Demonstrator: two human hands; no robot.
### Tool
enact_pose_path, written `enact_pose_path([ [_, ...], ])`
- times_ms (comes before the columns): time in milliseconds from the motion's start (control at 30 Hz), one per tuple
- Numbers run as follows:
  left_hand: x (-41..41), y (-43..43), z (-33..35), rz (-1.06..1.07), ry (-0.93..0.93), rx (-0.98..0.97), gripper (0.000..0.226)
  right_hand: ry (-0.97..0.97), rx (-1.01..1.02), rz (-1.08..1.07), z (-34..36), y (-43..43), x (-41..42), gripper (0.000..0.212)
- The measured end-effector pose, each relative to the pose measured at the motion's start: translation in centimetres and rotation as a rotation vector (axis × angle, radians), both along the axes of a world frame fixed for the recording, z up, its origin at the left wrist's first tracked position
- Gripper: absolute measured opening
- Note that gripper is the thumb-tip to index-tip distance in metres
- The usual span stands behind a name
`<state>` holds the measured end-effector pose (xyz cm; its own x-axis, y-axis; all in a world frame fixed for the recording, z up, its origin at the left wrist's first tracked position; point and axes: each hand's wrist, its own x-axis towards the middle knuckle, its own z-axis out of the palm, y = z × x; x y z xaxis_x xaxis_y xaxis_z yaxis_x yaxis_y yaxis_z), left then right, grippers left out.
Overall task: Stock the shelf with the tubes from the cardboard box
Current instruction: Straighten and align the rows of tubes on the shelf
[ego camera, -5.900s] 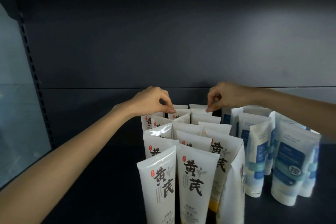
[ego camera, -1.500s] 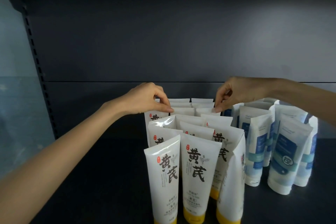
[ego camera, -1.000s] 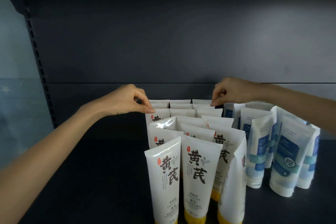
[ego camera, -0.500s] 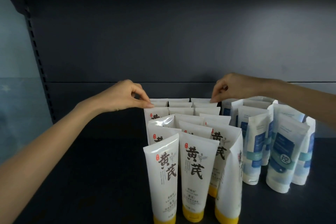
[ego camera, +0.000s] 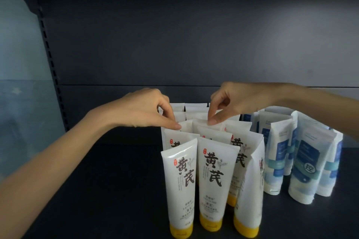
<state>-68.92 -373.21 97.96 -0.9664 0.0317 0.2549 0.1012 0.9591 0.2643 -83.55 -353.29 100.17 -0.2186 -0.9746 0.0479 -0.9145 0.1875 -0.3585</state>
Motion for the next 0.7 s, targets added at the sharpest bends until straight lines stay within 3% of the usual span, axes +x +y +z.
enact_pose_path([
  [100, 0.1, -0.1, 0.1, 0.017, 0.004, -0.06, 0.015, 0.04, 0.017, -0.013, -0.2, -0.4, 0.2, 0.015],
  [300, 0.0, -0.3, 0.0, 0.046, 0.081, -0.184, 0.015, 0.054, -0.065, -0.019, -0.8, -0.9, 0.0, 0.015],
  [700, -0.3, -2.5, -1.1, 0.081, 0.172, -0.118, 0.014, 0.016, -0.224, -0.024, -2.2, -1.8, -0.5, 0.013],
])
